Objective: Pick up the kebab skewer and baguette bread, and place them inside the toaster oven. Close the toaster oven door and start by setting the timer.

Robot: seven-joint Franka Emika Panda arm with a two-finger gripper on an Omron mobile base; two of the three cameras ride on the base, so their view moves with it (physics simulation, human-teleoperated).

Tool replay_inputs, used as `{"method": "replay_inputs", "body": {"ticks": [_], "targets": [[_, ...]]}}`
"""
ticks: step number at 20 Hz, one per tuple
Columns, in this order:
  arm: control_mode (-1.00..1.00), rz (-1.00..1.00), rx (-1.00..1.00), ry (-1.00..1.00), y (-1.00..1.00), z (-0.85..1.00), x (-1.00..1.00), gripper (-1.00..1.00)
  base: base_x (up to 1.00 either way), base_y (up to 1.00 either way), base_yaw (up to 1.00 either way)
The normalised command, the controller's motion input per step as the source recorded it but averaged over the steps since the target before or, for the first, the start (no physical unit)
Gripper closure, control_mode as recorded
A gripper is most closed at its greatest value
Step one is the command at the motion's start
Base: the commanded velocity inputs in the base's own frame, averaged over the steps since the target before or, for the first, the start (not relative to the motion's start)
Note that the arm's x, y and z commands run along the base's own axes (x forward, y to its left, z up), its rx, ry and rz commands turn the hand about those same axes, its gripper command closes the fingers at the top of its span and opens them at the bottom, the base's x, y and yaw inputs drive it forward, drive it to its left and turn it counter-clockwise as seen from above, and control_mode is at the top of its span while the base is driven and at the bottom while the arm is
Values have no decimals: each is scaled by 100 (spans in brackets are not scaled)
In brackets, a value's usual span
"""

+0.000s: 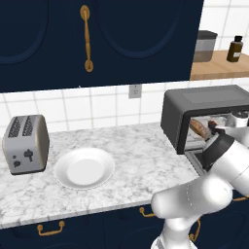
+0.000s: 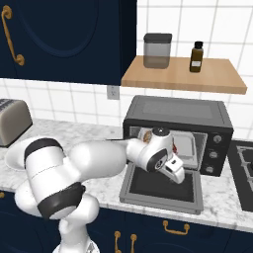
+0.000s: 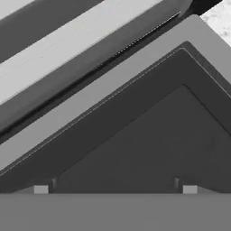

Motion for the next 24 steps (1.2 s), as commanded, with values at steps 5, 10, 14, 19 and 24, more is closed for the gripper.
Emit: {"method": "replay_inputs", "body": {"ticks": [5, 10, 14, 19, 24], "targets": [[-100, -12, 0, -1, 0, -13, 63, -100, 0, 0, 0], [-100, -8, 0, -3, -1, 3, 16, -100, 0, 0, 0], [-100, -9, 3, -5, 0, 2, 0, -100, 0, 0, 0], [-100, -8, 2, -7, 0, -3, -53, -100, 0, 0, 0], [-100, 3, 0, -4, 0, 1, -100, -100, 0, 0, 0]]}}
